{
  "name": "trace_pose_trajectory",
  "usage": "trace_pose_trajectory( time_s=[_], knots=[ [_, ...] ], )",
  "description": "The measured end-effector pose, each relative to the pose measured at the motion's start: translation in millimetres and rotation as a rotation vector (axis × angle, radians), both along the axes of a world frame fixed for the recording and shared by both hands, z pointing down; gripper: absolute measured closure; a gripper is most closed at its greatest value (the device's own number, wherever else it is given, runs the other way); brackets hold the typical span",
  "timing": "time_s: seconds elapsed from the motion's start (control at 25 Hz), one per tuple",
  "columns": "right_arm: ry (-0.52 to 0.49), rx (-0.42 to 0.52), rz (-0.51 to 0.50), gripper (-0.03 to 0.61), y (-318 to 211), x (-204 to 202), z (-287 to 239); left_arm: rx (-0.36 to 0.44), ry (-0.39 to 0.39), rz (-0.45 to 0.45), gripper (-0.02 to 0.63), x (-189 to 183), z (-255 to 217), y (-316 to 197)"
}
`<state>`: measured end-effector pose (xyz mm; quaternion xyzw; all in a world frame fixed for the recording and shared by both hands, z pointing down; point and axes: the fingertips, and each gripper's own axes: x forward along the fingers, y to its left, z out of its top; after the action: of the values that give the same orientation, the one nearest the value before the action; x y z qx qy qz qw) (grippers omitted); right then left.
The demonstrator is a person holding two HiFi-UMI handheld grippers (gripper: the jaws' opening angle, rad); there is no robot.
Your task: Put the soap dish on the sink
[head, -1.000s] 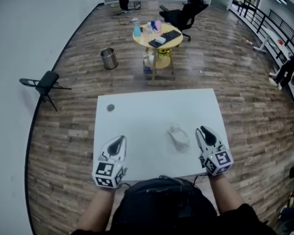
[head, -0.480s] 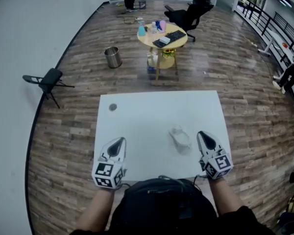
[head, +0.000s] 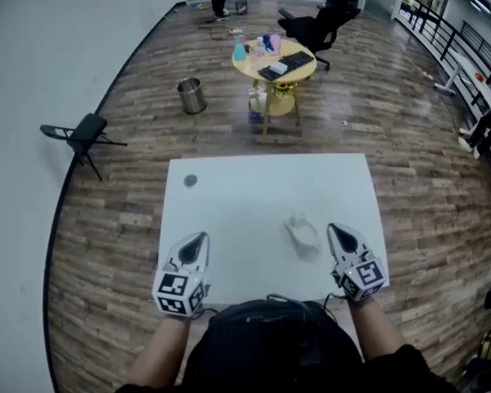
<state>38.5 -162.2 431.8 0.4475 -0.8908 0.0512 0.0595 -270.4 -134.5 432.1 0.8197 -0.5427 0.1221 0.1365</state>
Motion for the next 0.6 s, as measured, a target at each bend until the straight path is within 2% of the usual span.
trace_pose_trajectory(
  time_s=[0.6],
  knots=[
    [-0.005, -0.013, 0.046, 0.574, -5.9, 11.3, 5.1, 0.0, -0.005, 0.039, 0.624, 7.9, -2.3, -20.2]
  ],
)
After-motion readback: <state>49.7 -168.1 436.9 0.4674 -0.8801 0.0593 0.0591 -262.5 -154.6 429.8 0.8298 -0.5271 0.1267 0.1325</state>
